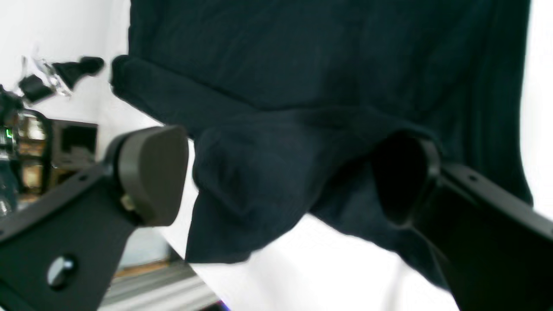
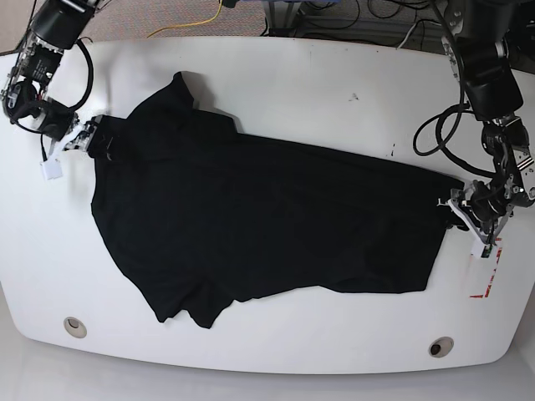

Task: Layout the t-shirt on the table in an organized manner, then fold the t-shirt properly
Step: 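Open the right gripper and shift it along the collar edge, then regrasp the collar with the right gripper and open the left gripper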

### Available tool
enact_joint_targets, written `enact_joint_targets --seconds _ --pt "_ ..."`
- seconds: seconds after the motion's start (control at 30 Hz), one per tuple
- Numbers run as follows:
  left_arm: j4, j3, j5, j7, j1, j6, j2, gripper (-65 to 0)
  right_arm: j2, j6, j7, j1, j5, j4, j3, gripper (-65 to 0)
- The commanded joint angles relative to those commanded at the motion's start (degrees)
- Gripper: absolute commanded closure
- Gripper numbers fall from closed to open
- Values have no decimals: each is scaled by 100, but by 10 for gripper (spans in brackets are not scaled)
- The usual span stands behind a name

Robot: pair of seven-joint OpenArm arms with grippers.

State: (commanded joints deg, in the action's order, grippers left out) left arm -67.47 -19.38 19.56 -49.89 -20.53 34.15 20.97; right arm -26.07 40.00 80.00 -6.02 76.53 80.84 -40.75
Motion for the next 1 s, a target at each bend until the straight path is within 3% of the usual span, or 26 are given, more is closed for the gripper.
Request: enact_joint_targets --seconds 0.3,0.77,1.0 --pt "-378 -290 18 -18 26 0 141 -251 44 0 -22 -976 -44 1099 -158 -650" --pt "-1257 -615 18 -642 114 9 141 -251 1134 0 0 -1618 -53 1108 -97 -650" --pt "-1591 -633 18 -633 396 9 141 -251 1407 0 -40 -1574 -53 1099 316 -650"
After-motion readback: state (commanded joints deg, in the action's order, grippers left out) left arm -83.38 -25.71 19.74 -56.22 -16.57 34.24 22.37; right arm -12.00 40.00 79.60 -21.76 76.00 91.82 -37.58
